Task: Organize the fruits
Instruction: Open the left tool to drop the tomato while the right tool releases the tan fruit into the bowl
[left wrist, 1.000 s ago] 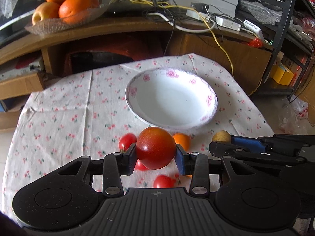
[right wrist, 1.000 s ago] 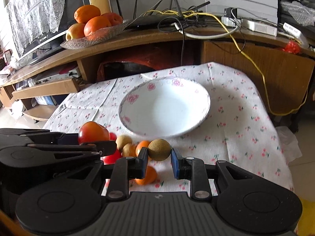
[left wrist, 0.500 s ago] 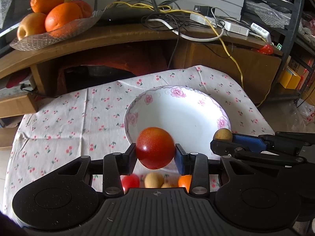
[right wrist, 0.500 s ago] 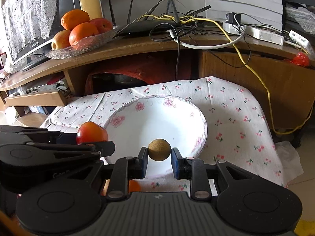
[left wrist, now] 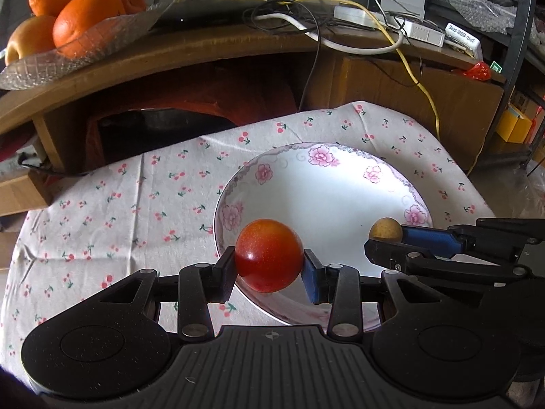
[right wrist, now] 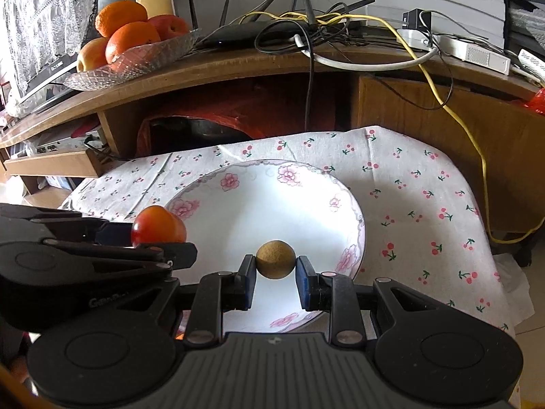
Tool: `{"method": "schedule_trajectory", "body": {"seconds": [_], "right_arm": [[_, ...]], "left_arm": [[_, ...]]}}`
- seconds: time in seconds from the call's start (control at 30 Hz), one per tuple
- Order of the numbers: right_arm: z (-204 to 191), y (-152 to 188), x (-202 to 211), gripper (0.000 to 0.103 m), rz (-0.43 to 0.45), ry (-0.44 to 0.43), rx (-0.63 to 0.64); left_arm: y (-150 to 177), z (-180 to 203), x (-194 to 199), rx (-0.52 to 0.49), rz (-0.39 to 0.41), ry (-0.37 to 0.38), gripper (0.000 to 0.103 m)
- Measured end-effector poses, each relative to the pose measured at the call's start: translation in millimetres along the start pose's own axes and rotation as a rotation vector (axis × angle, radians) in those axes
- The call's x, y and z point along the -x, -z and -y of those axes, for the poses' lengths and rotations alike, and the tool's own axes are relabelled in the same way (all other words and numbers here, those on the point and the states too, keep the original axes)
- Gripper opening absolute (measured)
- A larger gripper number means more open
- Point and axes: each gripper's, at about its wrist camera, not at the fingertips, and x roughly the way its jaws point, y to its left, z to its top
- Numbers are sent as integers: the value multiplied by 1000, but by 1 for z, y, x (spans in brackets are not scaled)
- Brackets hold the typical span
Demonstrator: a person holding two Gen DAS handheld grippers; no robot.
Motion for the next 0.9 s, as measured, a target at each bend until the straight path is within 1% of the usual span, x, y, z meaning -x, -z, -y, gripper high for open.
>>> {"method": "schedule_trajectory", "body": {"seconds": [0.13, 0.3, 0.47, 0.63, 0.7, 0.9], "right_arm": [[5, 0, -8, 26, -18, 20, -10], [7, -1, -9, 27, -15, 30, -8], [7, -2, -8, 27, -8, 29, -2], [6, -4, -4, 27, 4, 27, -2], [5, -5, -2, 27, 9, 27, 0], [3, -7, 5, 28, 25, 30, 8]], "left_arm": [[0, 1, -4, -1, -5, 20, 47], [4, 8, -7, -43, -1, 3, 49], [4, 8, -7, -38, -4, 8, 49], [1, 7, -2, -37, 11, -9, 54], [1, 5, 1, -32, 17, -17, 59], [0, 4, 8, -28, 28, -21, 61]]}}
